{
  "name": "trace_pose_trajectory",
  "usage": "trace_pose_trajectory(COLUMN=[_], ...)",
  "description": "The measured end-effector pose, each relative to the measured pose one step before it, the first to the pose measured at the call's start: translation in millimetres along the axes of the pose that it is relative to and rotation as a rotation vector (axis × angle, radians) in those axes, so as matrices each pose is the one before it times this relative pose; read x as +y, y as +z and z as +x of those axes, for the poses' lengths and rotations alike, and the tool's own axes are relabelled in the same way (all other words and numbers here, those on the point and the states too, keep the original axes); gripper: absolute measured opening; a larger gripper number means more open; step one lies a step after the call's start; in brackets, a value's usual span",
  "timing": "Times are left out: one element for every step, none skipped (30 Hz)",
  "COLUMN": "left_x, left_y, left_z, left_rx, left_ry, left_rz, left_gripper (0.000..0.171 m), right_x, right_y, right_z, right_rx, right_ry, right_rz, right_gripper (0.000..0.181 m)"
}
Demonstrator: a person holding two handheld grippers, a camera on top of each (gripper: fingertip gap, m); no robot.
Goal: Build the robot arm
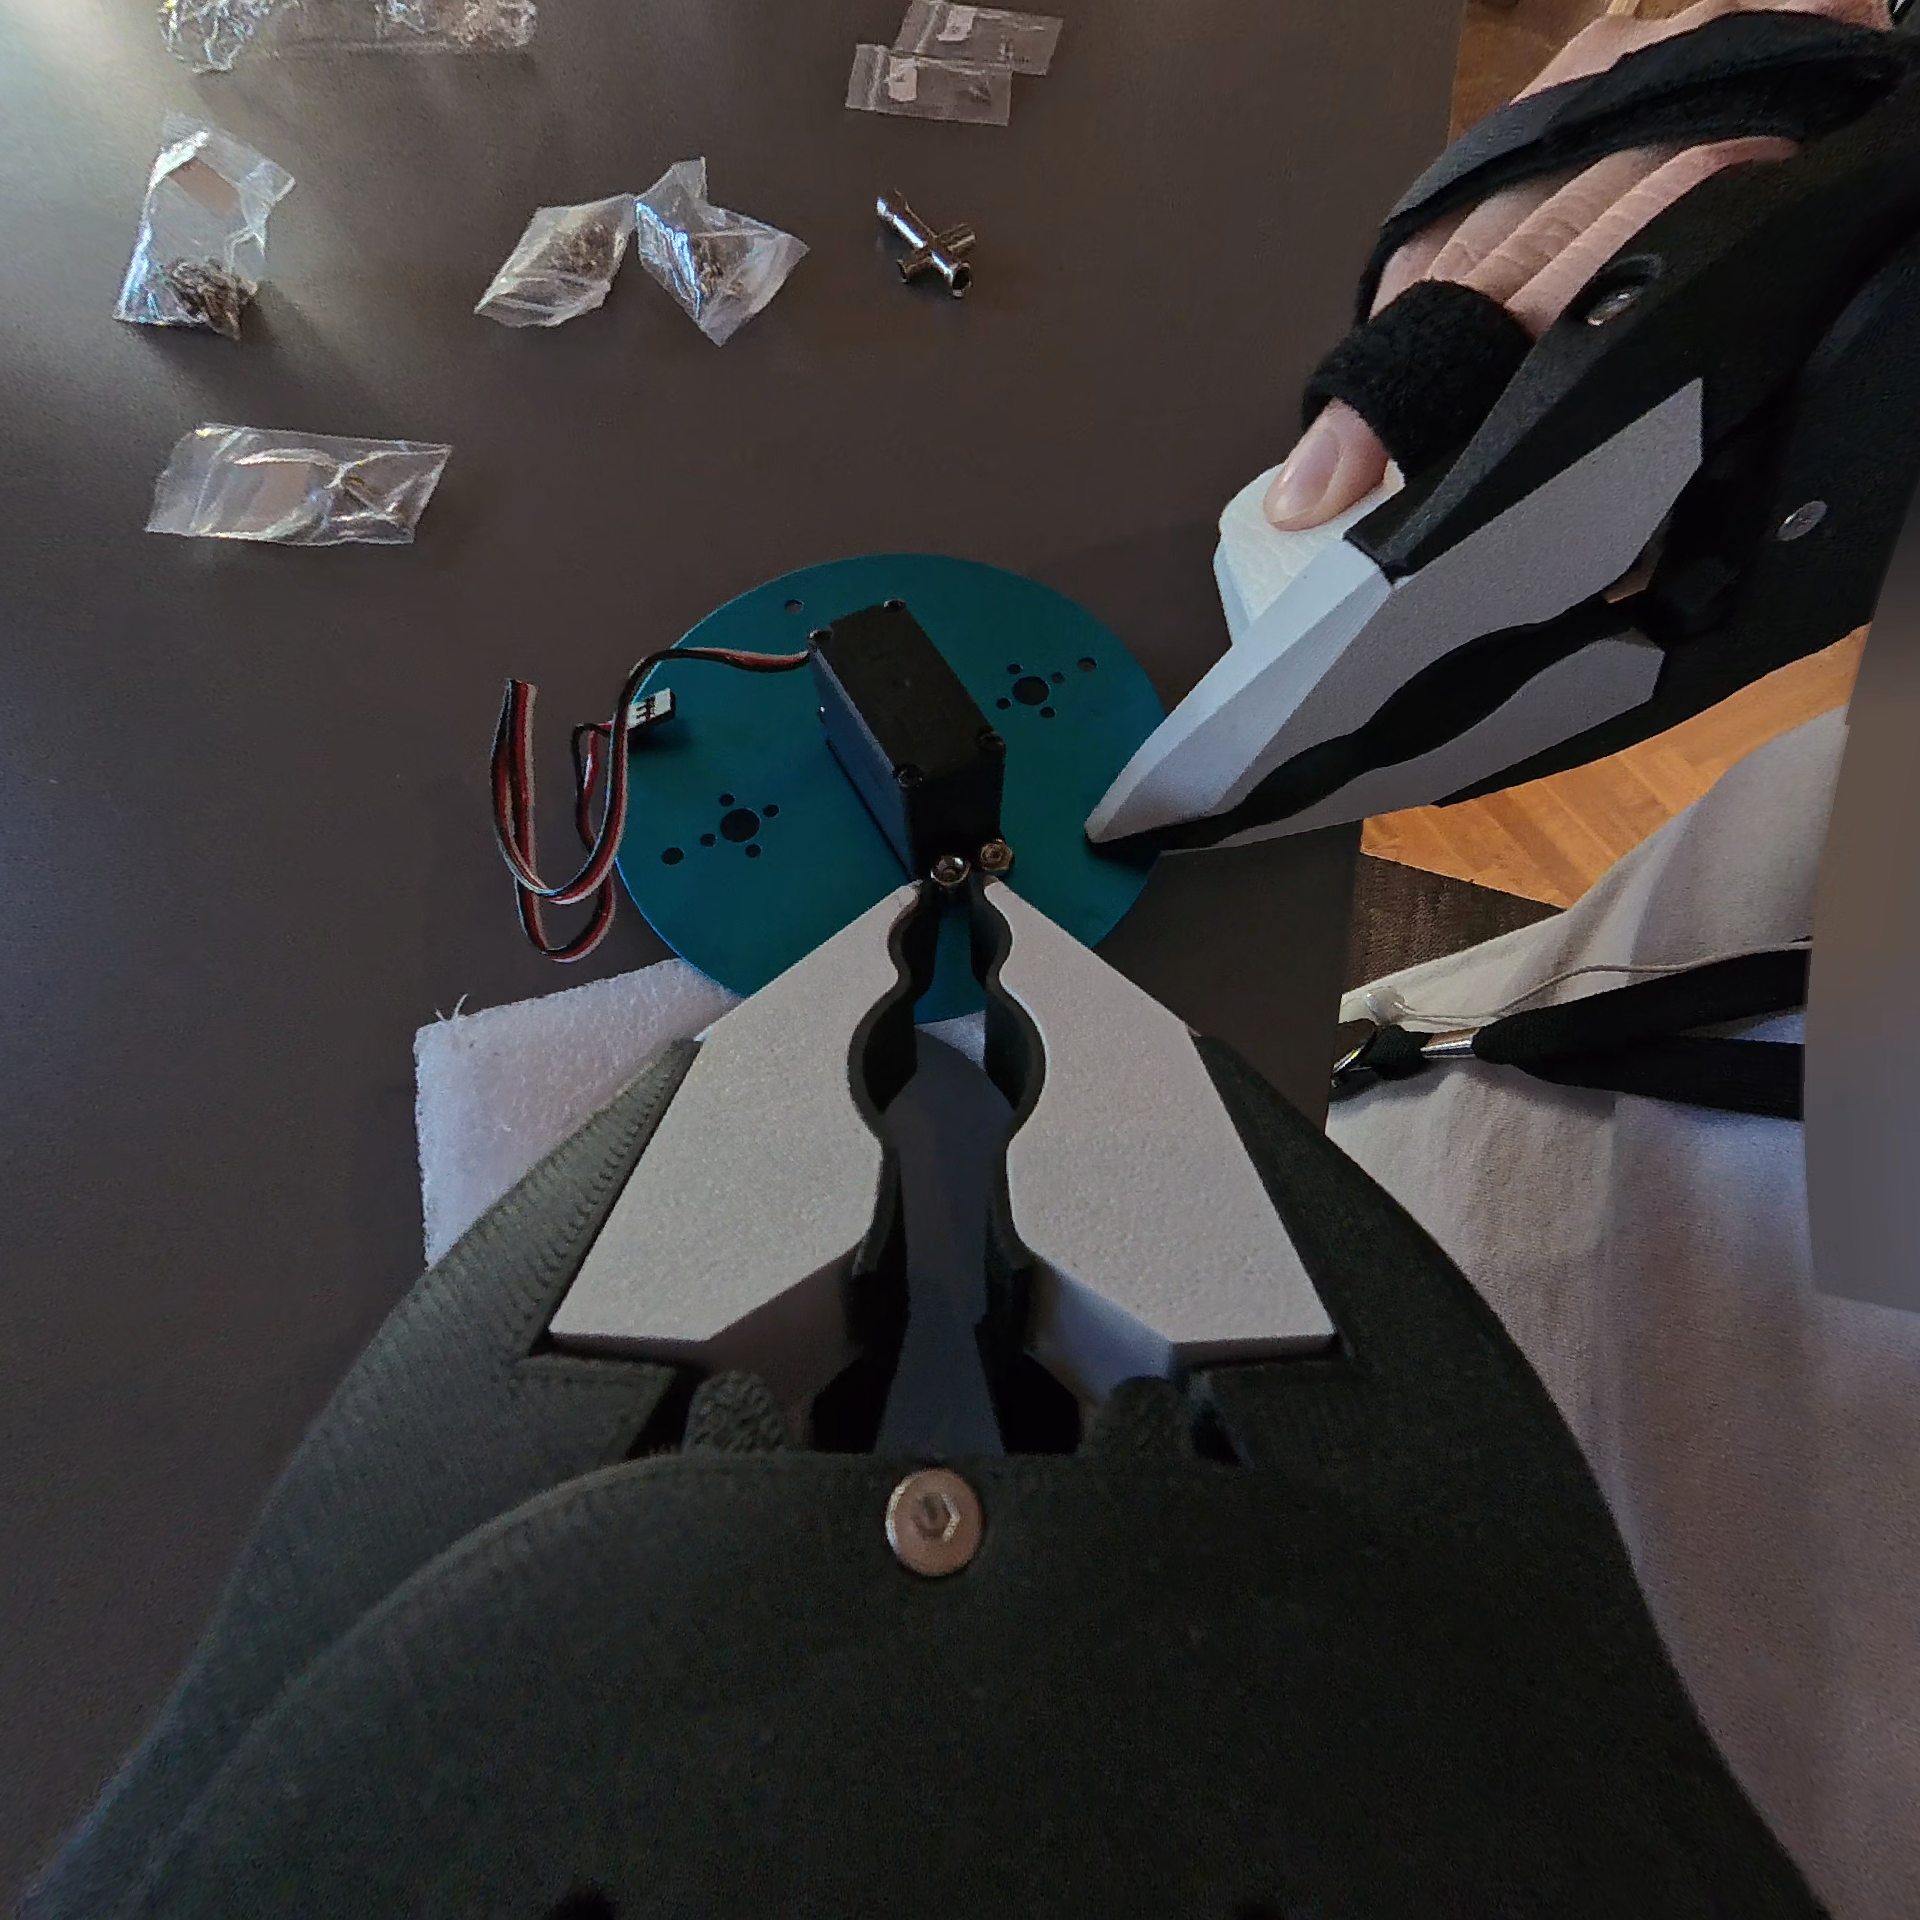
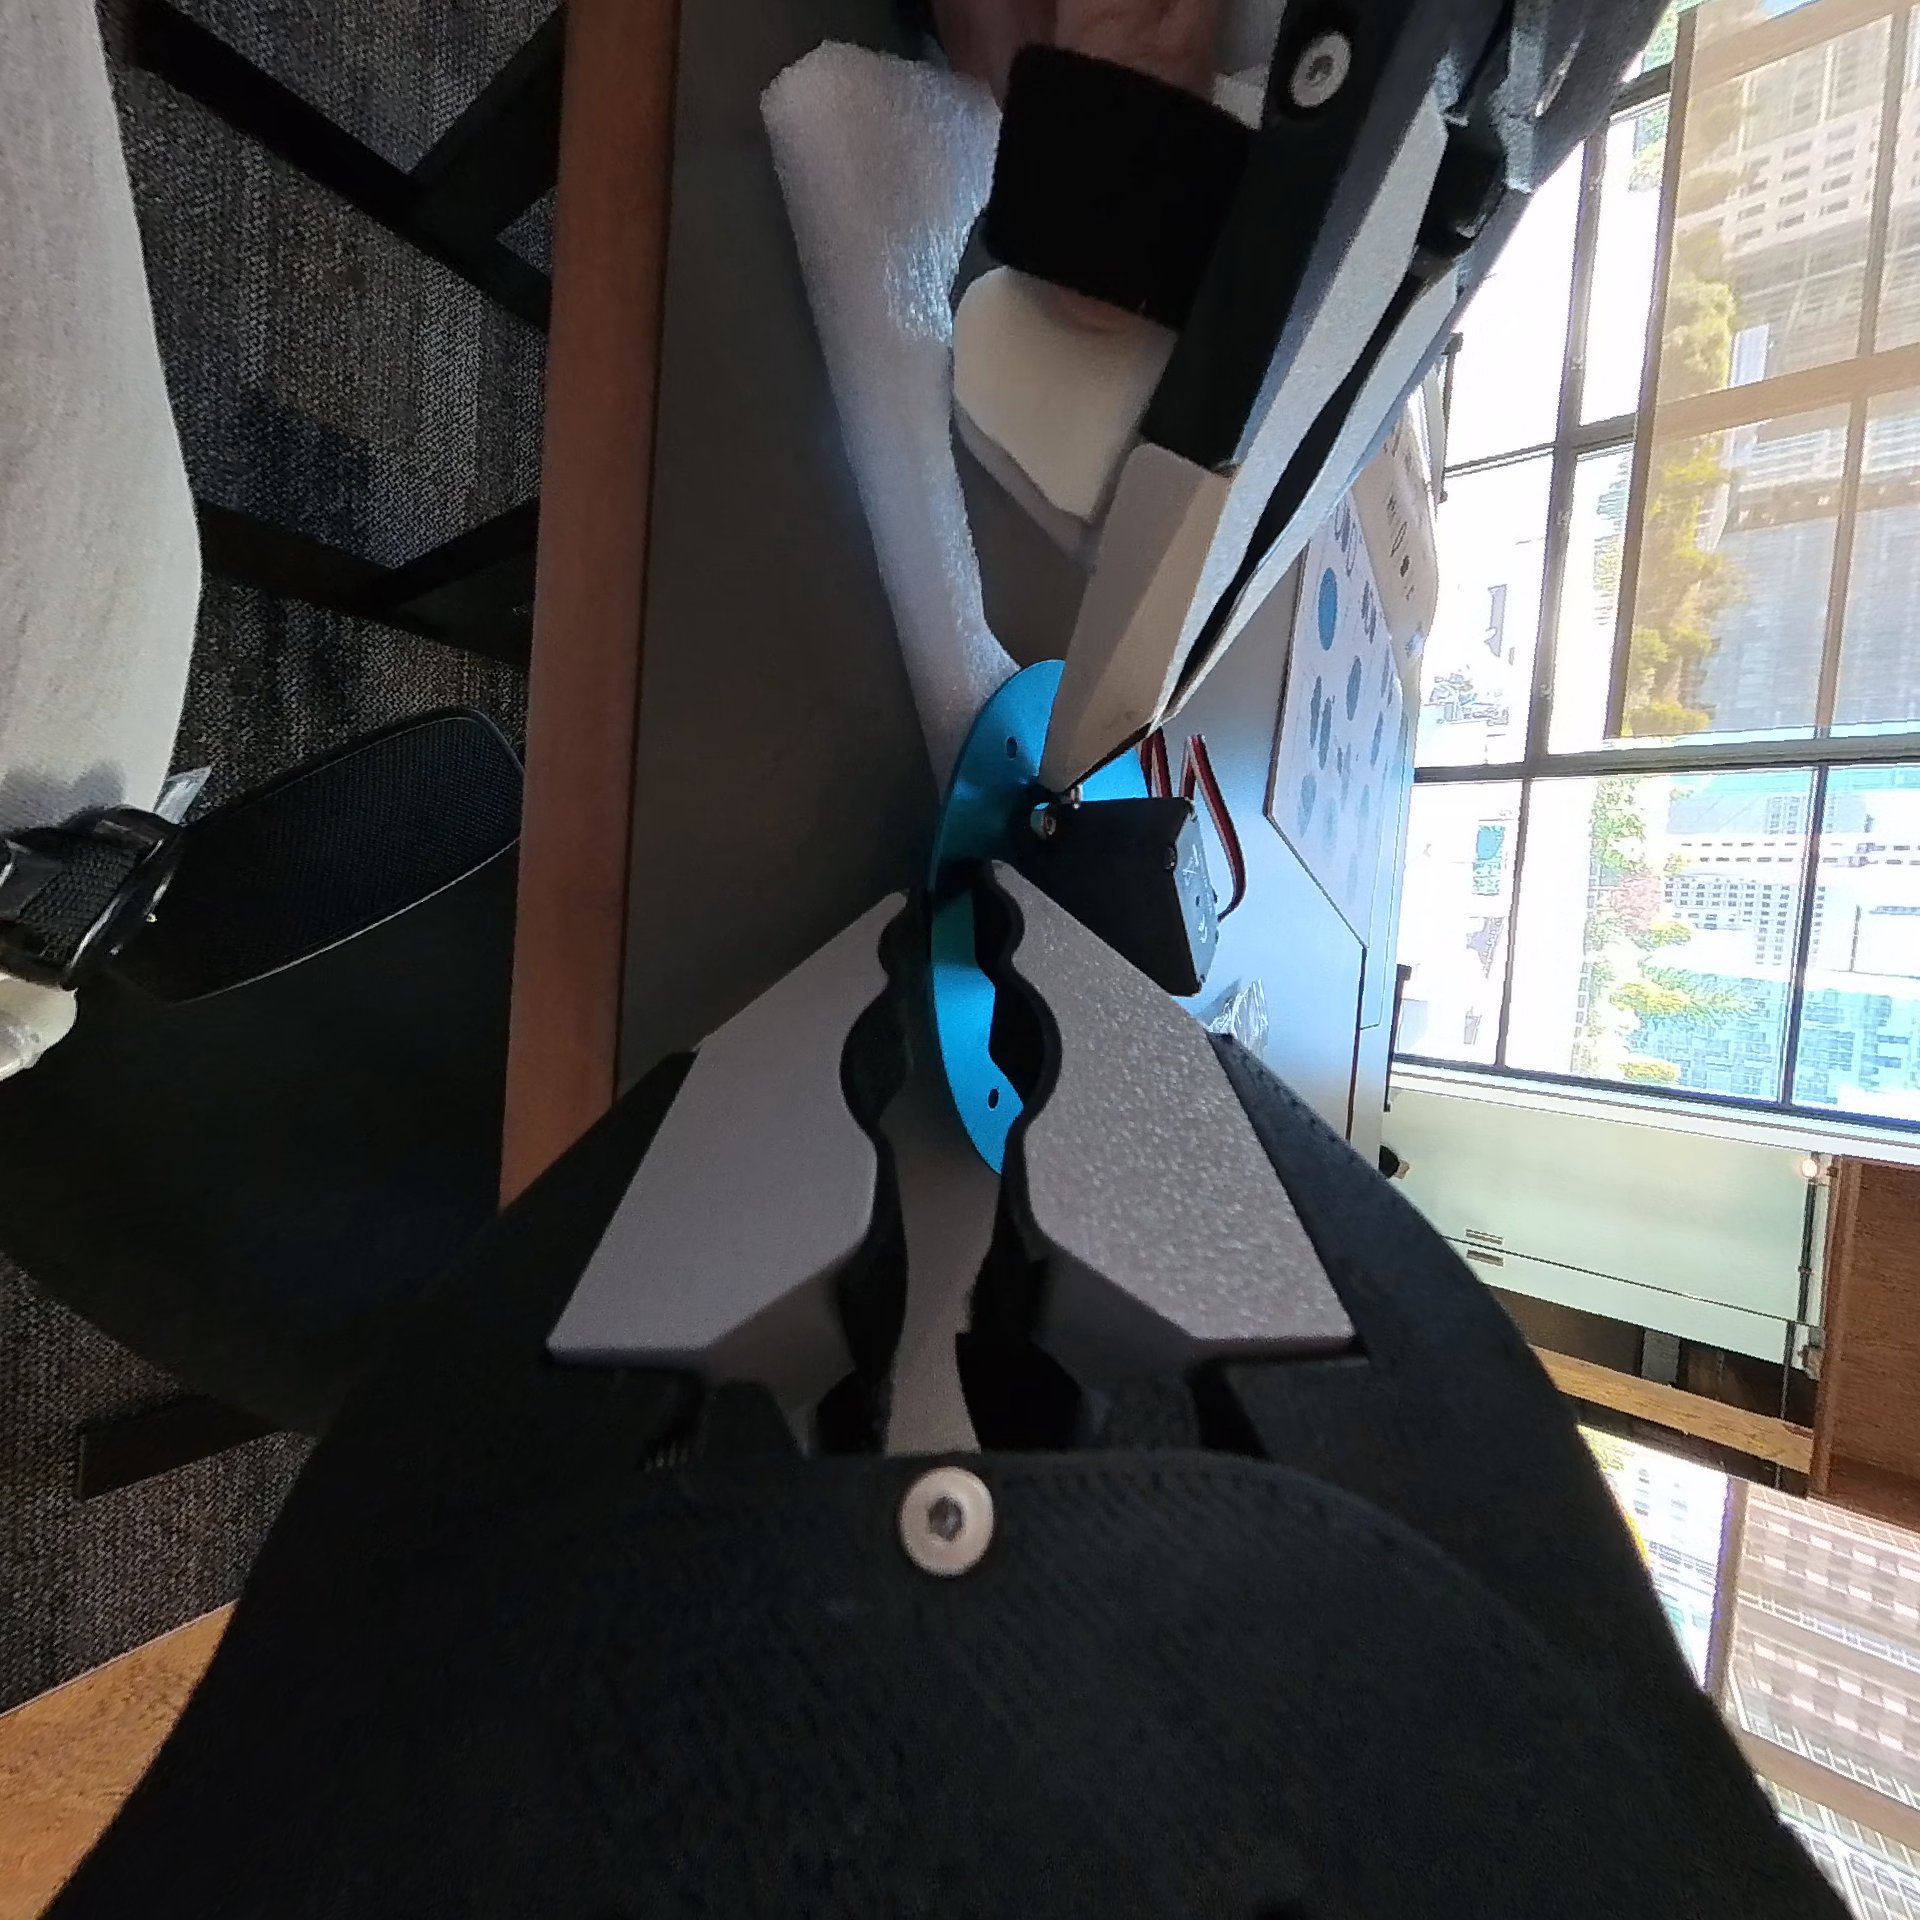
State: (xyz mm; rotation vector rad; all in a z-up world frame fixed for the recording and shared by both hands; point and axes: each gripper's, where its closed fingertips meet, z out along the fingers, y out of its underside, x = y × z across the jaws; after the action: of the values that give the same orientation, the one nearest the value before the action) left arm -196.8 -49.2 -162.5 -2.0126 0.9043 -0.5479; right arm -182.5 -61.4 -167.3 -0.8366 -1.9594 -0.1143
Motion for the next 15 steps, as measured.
trace_pose_trajectory(left_x=[-0.02, 0.15, 0.05, 0.02, 0.22, 0.01, 0.36, 0.25, 0.1, 0.52, 0.36, -0.44, -0.54, -0.86, -1.18], left_y=[-0.06, 0.1, -0.01, -0.01, -0.02, -0.06, 0.11, -0.01, 0.05, -0.04, 0.14, -0.19, -0.25, -0.54, -0.64], left_z=[0.03, -0.04, -0.1, -0.18, 0.0, -0.03, -0.17, 0.04, 0.24, -0.08, -0.08, 0.35, -0.27, -0.77, -0.48], left_rx=[0.0013, -0.0003, -0.0016, -0.0015, 0.0003, 0.0003, -0.0008, 0.0008, 0.0012, -0.0004, 0.0001, 0.0032, 0.0019, 0.0005, 0.0041], left_ry=[-0.0028, -0.0003, 0.0002, -0.0005, -0.0014, -0.0019, -0.0026, -0.0022, -0.001, -0.001, -0.0031, -0.0063, -0.0089, -0.0109, -0.0106], left_rz=[0.00042, -0.00106, -0.00038, -0.00016, -0.00094, 0.00021, -0.00223, -0.00145, -0.00012, -0.00283, -0.00254, 0.00303, 0.00392, 0.00628, 0.00857], left_gripper=[0.005, 0.005, 0.005, 0.005, 0.005, 0.005, 0.005, 0.006, 0.006, 0.007, 0.009, 0.011, 0.013, 0.014, 0.014], right_x=[-0.06, 0.02, -0.03, 0.09, -0.1, -0.01, -0.01, 0.1, -0.07, -0.02, 0.05, 0.02, -0.02, 0.01, 0.12], right_y=[0.03, 0.07, -0.05, 0.02, 0.02, -0.05, 0.01, -0.02, 0.03, -0.1, 0.04, 0.05, -0.04, 0.01, -0.03], right_z=[-0.05, -0.07, 0.12, 0.03, 0.02, -0.08, 0.06, -0.04, -0.01, 0.13, -0.06, 0.03, 0.01, -0.01, 0.06], right_rx=[0.0, -0.0004, 0.0002, 0.0003, -0.0001, 0.0003, 0.0004, -0.0001, 0.0001, 0.0004, -0.0002, 0.0006, 0.0004, -0.0004, 0.0002], right_ry=[0.0007, 0.0009, -0.0003, -0.0009, -0.0008, -0.0006, 0.0, 0.0008, 0.0004, -0.0003, -0.0006, -0.0004, 0.0002, 0.0012, -0.0001], right_rz=[0.0004, 0.0004, 0.0, -0.0004, -0.0002, 0.0001, 0.0001, 0.0002, 0.0005, 0.0004, -0.0002, 0.0, 0.0005, 0.0003, 0.0001], right_gripper=[0.007, 0.007, 0.007, 0.007, 0.007, 0.007, 0.007, 0.007, 0.008, 0.008, 0.008, 0.008, 0.008, 0.008, 0.008])
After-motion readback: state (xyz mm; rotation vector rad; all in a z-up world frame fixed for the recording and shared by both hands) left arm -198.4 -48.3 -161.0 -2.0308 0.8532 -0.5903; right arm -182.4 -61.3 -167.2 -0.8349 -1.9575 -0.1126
